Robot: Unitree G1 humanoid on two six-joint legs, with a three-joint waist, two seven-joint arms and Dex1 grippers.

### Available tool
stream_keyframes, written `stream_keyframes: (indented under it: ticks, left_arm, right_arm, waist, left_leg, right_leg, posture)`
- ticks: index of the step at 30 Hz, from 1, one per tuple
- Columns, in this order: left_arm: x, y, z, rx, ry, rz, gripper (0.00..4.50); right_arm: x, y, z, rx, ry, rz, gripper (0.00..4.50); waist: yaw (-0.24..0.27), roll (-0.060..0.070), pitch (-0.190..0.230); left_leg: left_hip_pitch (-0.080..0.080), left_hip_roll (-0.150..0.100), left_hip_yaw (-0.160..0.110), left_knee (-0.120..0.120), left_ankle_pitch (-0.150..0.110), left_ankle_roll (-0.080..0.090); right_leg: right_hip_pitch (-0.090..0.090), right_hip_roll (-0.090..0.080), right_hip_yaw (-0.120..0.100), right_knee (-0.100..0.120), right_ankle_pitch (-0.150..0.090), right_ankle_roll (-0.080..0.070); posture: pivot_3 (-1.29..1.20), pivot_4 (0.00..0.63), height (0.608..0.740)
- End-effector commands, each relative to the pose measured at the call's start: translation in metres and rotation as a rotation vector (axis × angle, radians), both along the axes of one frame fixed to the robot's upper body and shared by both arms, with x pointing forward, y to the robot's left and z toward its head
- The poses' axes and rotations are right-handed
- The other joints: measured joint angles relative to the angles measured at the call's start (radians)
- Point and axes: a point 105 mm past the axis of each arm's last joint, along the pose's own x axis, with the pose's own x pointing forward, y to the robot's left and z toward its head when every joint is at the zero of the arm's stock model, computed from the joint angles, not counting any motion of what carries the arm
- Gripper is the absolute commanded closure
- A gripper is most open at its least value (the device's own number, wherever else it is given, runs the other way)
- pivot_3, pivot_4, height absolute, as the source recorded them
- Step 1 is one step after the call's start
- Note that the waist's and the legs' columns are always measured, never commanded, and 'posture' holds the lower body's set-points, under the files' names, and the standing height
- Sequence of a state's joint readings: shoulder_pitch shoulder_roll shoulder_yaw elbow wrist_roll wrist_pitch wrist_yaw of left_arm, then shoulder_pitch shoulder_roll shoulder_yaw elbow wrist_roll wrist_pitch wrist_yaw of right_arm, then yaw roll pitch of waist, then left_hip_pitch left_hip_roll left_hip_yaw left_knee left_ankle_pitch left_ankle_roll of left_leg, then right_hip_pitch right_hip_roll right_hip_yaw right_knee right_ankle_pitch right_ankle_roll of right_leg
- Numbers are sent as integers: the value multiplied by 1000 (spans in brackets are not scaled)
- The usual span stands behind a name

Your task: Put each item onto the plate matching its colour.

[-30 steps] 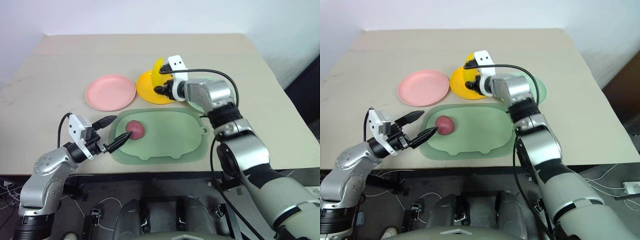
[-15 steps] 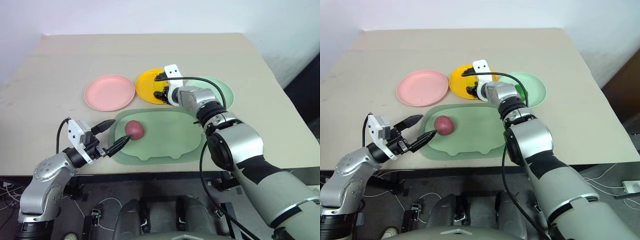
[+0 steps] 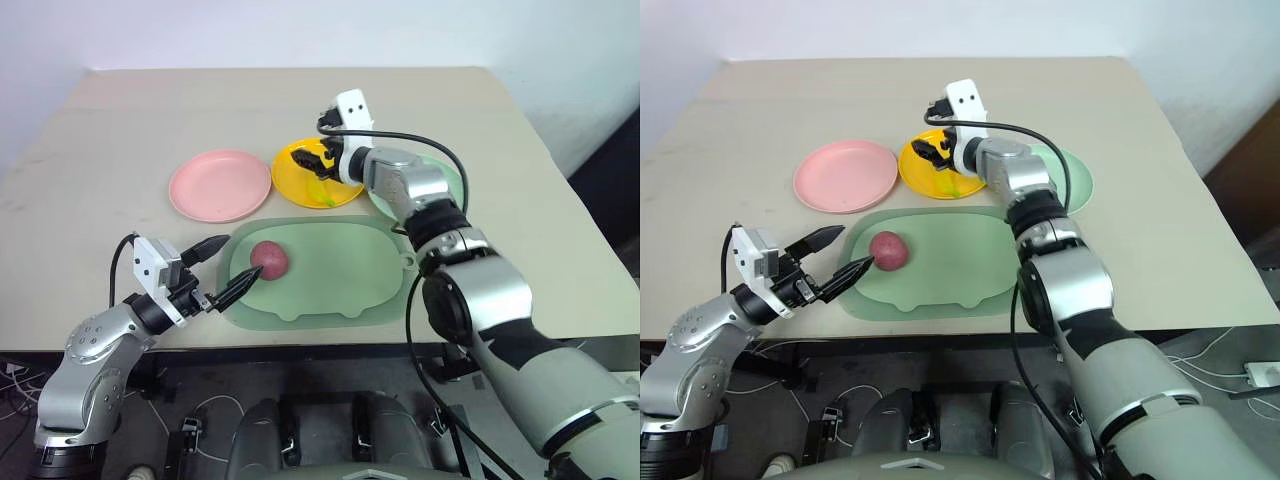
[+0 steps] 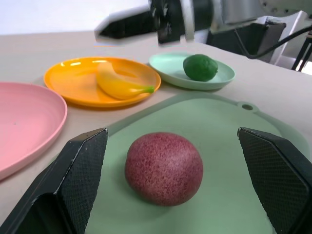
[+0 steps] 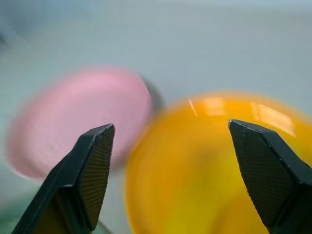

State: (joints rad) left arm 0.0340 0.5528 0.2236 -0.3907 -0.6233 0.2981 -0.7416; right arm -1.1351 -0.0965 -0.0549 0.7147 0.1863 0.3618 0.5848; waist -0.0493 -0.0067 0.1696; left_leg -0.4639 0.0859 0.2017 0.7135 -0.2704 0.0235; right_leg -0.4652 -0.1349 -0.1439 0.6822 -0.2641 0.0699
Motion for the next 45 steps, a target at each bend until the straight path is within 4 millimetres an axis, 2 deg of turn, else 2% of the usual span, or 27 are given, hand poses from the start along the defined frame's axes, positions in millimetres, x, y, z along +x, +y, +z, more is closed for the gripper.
stream_keyframes:
  ticks: [1,6,11,16,24,32,36,45]
  left_arm:
    - [-1,-1,16,-2,-57,-1,0]
    - [2,-1,15,-8,-59,23,0]
    - [0,-13,13,-33,-54,22,0]
    - [3,-17,10,-53,-42,66,0]
    - [9,-25,6,-58,-10,107,0]
    - [32,-36,-9,-42,143,197,0]
    - [36,-46,-9,-63,167,157,0]
    - [40,-51,-30,-34,244,126,0]
  right_arm:
    - [-36,-6,19,103,-163,59,554]
    - [-87,-12,7,157,-196,187,554]
    - [-134,-17,-22,102,-174,248,554]
    - [-160,-31,-47,-9,-145,291,554]
    - [-154,-51,-55,-74,-153,247,554]
    - [-146,-56,-52,-95,-182,214,554]
    - [-141,-62,-52,-107,-190,185,554]
    - [-140,-64,-58,-115,-185,158,554]
  waist:
    - [8,0,0]
    - [6,0,0]
    - [9,0,0]
    - [12,0,0]
    - [17,-1,0]
    - [37,-1,0]
    - [38,-1,0]
    - [38,-1,0]
  left_leg:
    - [0,0,0,0,0,0]
    - [0,0,0,1,0,0]
    - [2,0,-1,0,0,0]
    - [2,0,-2,1,0,0]
    - [3,0,-3,1,-1,1]
    - [3,-1,-4,3,0,1]
    - [3,-1,-4,3,0,1]
    - [3,-1,-4,3,0,1]
  right_leg:
    - [0,0,0,0,0,0]
    - [0,0,0,1,0,0]
    - [2,0,0,0,0,0]
    - [3,-1,0,-1,0,0]
    - [4,-1,-1,-1,0,0]
    - [5,-1,-1,-1,0,0]
    - [5,0,-2,-1,0,0]
    - [5,0,-2,-1,0,0]
  posture:
    - [0,150,695]
    - [0,150,695]
    - [0,150,695]
    - [0,150,695]
    - [0,150,695]
    - [0,150,695]
    - [0,150,695]
    - [0,150,695]
